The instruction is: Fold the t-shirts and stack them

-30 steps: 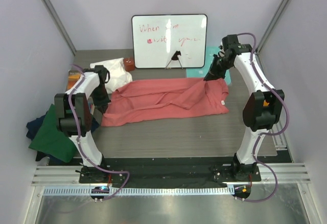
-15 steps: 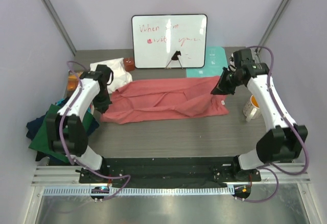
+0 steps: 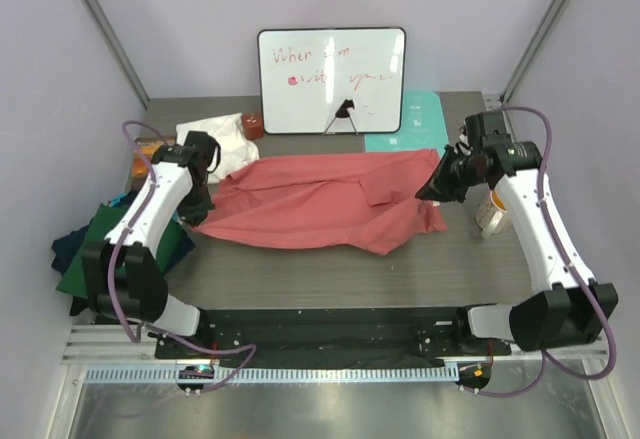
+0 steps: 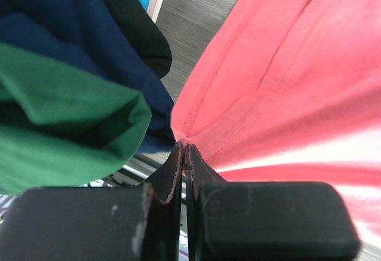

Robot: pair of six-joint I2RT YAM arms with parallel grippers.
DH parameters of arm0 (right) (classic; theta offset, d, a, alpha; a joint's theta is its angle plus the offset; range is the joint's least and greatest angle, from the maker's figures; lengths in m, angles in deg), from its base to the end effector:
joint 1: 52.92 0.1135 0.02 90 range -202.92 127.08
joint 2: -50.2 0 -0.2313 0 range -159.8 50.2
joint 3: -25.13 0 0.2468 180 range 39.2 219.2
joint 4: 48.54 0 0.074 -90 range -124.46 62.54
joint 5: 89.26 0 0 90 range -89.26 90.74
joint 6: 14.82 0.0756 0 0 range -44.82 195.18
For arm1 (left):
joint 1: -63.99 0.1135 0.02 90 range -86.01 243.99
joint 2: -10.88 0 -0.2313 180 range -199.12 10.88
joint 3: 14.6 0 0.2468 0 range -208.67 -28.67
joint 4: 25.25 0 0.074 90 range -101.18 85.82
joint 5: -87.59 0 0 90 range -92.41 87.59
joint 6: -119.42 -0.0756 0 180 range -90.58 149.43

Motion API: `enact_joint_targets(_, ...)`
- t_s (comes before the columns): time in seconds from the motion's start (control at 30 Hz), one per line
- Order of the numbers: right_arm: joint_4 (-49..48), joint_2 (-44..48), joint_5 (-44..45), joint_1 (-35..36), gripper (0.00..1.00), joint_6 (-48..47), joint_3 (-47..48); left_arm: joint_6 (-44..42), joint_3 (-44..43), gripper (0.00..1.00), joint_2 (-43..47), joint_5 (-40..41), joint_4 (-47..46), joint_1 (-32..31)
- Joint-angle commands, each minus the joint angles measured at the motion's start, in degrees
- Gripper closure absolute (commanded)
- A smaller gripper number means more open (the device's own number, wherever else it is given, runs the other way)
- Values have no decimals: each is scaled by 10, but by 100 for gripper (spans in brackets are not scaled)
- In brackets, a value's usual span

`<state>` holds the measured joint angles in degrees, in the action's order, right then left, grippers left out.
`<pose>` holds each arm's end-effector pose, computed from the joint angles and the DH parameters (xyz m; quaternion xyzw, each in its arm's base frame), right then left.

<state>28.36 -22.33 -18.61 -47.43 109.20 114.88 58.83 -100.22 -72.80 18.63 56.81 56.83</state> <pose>0.2561 0.0498 0.2817 0.1919 0.9330 0.2398 0.1878 0.2673 -0.0062 0.2093 -0.2044 0.9581 0.1462 0.1375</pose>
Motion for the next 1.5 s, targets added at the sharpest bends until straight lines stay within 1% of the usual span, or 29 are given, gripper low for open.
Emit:
enact_joint_targets(0.0,-23,-74,19,-2,99,-13,95,-16,-35,100,-47,29,-17,0)
enact_joint_targets(0.03,-24,-89,22,-3,99,-18,135,-23,-44,100,-63,30,-22,0)
enact_joint_targets(0.13,-42,-160,20,-5,99,-19,199,-34,-88,100,-131,39,-23,0)
enact_joint_targets(0.17,-45,-176,14,-6,99,-19,213,-39,-111,100,-169,40,-16,0)
enact_joint_targets(0.23,-52,-216,12,-6,99,-20,239,-44,-133,100,-201,44,-12,0)
enact_joint_targets(0.43,-68,-286,10,-8,99,-34,250,-57,-192,100,-298,37,-10,0)
enact_joint_targets(0.5,-70,-294,14,-7,99,-36,248,-58,-204,100,-322,35,-7,0)
enact_joint_targets(0.7,-81,-312,32,-9,99,-45,262,-58,-235,100,-344,55,-11,0)
enact_joint_targets(0.97,-82,-344,42,-24,99,-55,284,-51,-276,100,-351,110,-6,0)
enact_joint_targets(1.2,-82,-370,57,-28,99,-65,268,-59,-330,100,-397,104,18,0)
enact_joint_targets(1.47,-85,-379,72,-29,99,-76,256,-61,-328,100,-421,107,8,-8)
